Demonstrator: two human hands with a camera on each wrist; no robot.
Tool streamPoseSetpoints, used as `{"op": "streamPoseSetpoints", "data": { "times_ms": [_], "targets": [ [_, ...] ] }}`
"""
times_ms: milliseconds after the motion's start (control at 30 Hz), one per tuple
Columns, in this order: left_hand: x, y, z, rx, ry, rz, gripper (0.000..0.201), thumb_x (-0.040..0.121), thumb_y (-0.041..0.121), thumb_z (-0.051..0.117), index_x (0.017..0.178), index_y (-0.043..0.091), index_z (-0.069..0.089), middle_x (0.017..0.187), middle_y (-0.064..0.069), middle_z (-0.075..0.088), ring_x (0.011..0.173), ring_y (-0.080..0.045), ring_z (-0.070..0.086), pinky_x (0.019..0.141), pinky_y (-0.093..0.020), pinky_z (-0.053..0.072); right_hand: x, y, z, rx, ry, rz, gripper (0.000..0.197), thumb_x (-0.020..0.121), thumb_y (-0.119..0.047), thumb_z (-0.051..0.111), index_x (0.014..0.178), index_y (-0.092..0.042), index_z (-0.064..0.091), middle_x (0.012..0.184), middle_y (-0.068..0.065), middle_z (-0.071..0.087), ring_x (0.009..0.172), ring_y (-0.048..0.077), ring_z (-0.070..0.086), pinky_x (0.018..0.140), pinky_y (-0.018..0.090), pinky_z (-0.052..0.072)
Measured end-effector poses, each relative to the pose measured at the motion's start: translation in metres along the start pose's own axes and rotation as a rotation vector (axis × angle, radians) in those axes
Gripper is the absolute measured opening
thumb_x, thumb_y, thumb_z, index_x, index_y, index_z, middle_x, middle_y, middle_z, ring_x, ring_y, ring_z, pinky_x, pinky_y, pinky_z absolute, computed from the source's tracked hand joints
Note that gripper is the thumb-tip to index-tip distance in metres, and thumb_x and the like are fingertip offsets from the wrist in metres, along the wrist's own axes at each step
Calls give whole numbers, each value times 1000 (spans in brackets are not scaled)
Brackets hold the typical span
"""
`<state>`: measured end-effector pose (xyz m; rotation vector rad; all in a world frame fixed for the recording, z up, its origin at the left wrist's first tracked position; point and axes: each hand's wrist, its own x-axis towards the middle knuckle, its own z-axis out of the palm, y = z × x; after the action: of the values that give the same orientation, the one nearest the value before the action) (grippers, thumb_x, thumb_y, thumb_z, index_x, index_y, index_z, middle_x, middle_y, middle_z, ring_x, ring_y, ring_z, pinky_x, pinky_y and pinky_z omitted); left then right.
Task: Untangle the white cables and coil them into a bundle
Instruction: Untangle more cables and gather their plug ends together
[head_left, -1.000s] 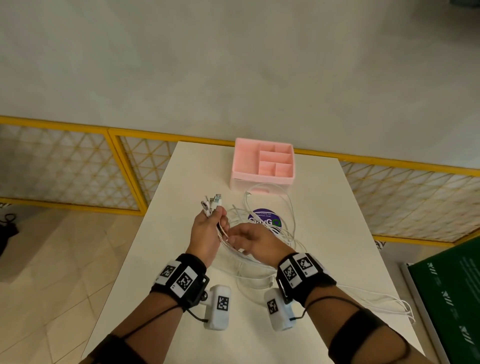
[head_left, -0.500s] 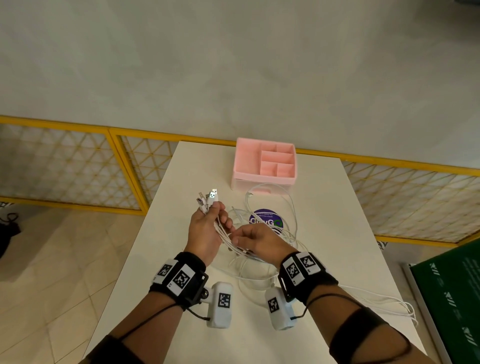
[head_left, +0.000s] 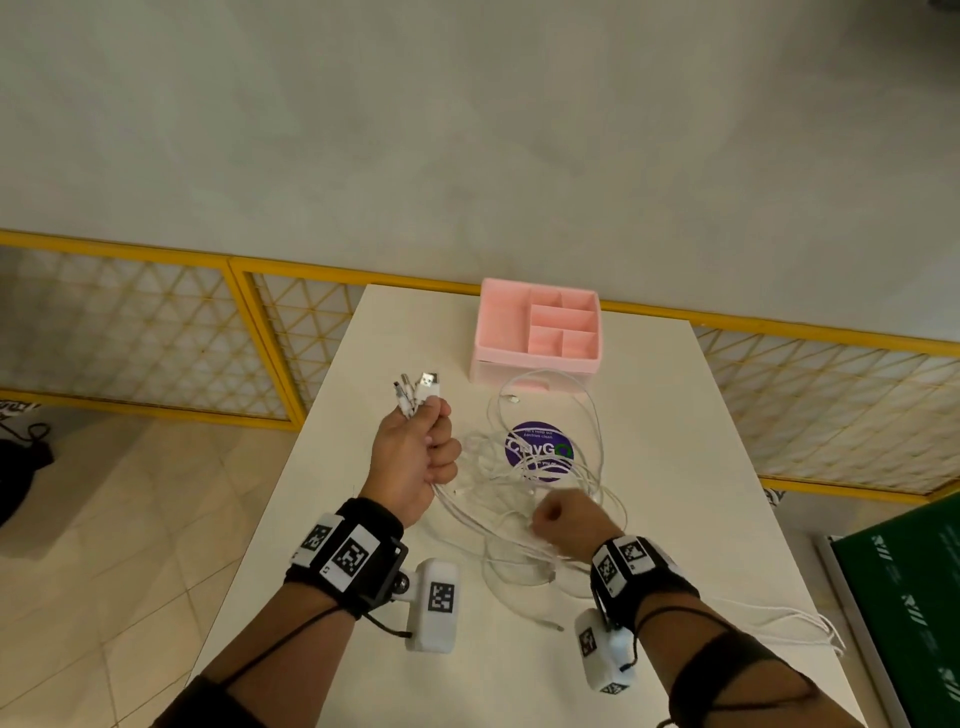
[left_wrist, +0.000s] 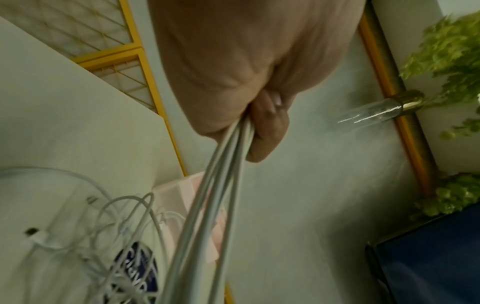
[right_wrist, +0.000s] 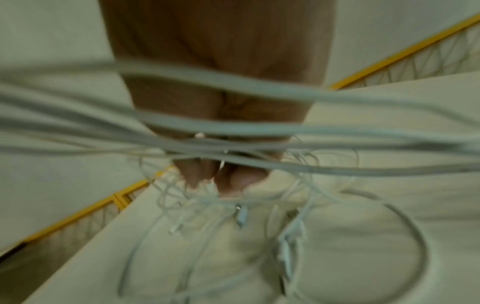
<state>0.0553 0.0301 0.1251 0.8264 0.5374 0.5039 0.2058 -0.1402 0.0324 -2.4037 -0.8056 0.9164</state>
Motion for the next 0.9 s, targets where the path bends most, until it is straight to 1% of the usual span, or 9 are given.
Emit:
{"op": "streamPoseSetpoints", "data": {
  "times_ms": [33,100,167,267,367,567,667,800,900],
  "targets": [
    [-1,-5,-2,47,15,-26,29,107,21,41,81,12,51,55,6,29,41,-5,21,37,-14,18,3,-4,-6,60,145,-35,7,78,-7,62,78,-13,65,72,-4,61,70,15,58,66,29,51],
    [-2,-15,-4,149,50,-72,28,106,20,42,80,12,50,55,6,29,41,-6,20,38,-14,17,4,-21,-20,248,356,-97,22,76,0,64,81,-21,60,79,-5,60,75,18,59,65,23,48],
    [-1,-26,-7,239,76,-112,27,106,19,43,80,12,50,53,6,29,40,-7,20,40,-14,15,3,-45,-42,520,534,-150,29,77,2,67,84,-24,58,85,-3,59,74,22,60,64,31,53],
    [0,-40,-14,377,109,-165,24,105,18,44,83,11,50,52,5,31,40,-9,21,42,-15,15,-1,-84,-86,979,674,-180,35,80,4,71,103,-17,56,96,9,60,65,23,60,59,35,54],
    [1,-46,-24,444,157,-190,22,104,17,44,85,9,51,55,3,30,42,-10,23,43,-16,17,-10,-111,-127,1315,593,-204,39,83,4,71,116,-8,52,86,16,61,54,17,54,51,28,48],
    [4,-48,-33,464,257,-174,22,105,18,44,88,7,53,55,2,35,41,-10,28,40,-17,21,-20,-126,-135,1157,635,-310,16,92,-1,61,101,-12,52,72,6,52,43,14,46,42,23,37],
    [5,-47,-22,434,230,-157,21,105,19,46,89,8,54,57,2,41,40,-9,29,40,-18,22,-28,-126,-110,1122,469,-330,10,94,-5,60,89,-12,54,56,-1,46,40,13,36,40,19,28],
    [6,-40,3,298,120,-190,21,103,23,52,91,6,58,69,-9,66,41,-9,27,37,-18,20,-41,-126,-62,1049,160,-374,14,96,-4,56,83,-6,52,52,0,33,40,10,27,41,16,23],
    [8,-30,16,133,102,-231,18,101,24,56,94,8,61,63,0,62,43,-8,24,36,-20,18,-47,-118,-34,1001,16,-388,25,98,-10,55,75,-8,49,52,2,31,41,10,24,41,18,20]
  ]
}}
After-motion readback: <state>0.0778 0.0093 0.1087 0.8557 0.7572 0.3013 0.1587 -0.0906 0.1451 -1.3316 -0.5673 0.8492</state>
